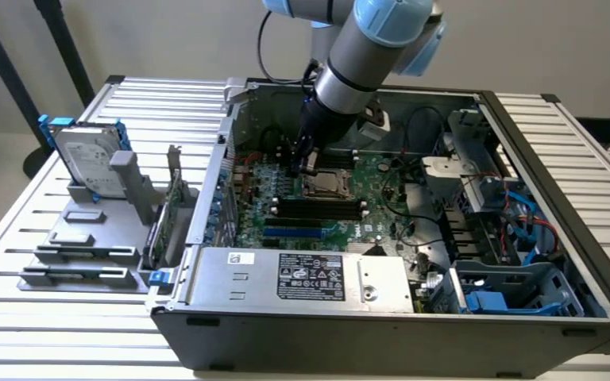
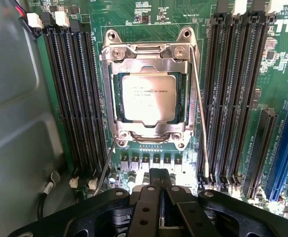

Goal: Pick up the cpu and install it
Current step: 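Install the first cpu locking lever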

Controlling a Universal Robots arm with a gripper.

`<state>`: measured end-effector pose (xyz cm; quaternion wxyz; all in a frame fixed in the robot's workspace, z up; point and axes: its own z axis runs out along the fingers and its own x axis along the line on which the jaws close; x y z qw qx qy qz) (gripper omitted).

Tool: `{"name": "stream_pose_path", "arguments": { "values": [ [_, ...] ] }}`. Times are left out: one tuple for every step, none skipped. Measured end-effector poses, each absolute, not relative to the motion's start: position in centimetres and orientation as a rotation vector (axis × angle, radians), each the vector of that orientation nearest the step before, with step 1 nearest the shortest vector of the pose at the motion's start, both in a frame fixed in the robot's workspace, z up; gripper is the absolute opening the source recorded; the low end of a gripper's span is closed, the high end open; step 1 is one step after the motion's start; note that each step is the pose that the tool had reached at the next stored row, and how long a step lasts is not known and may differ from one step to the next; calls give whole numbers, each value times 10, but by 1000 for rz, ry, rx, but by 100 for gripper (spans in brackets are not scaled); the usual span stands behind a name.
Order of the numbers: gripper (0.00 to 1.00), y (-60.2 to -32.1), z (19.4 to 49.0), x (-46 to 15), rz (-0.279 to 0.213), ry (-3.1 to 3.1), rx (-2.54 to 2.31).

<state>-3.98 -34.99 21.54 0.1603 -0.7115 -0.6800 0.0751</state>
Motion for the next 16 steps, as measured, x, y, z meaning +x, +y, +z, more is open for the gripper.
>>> {"name": "stream_pose_path", "arguments": {
  "values": [
    [11,-350,215,-40,214,-1942,-2033],
    [11,-350,215,-40,214,-1942,-2032],
    [11,-350,215,-40,214,-1942,-2033],
    [11,-350,215,-40,214,-1942,-2033],
    [11,-350,215,-40,214,-1942,-2032],
    [11,-350,215,-40,214,-1942,-2033],
    [11,-350,215,-40,214,-1942,-2032],
    [11,-350,215,-40,214,-1942,-2033],
    [11,-350,215,-40,214,-1942,-2032],
    [11,-350,215,-40,214,-1942,-2033],
    [11,-350,215,-40,214,-1942,-2033],
    [11,-350,215,-40,214,-1942,-2033],
    [11,-350,215,-42,215,-1942,-2033],
    [11,-350,215,-43,214,-1941,-2033],
    [11,-350,216,-45,214,-1940,-2034],
    [11,-350,215,-47,212,-1938,-2036]
  ]
}}
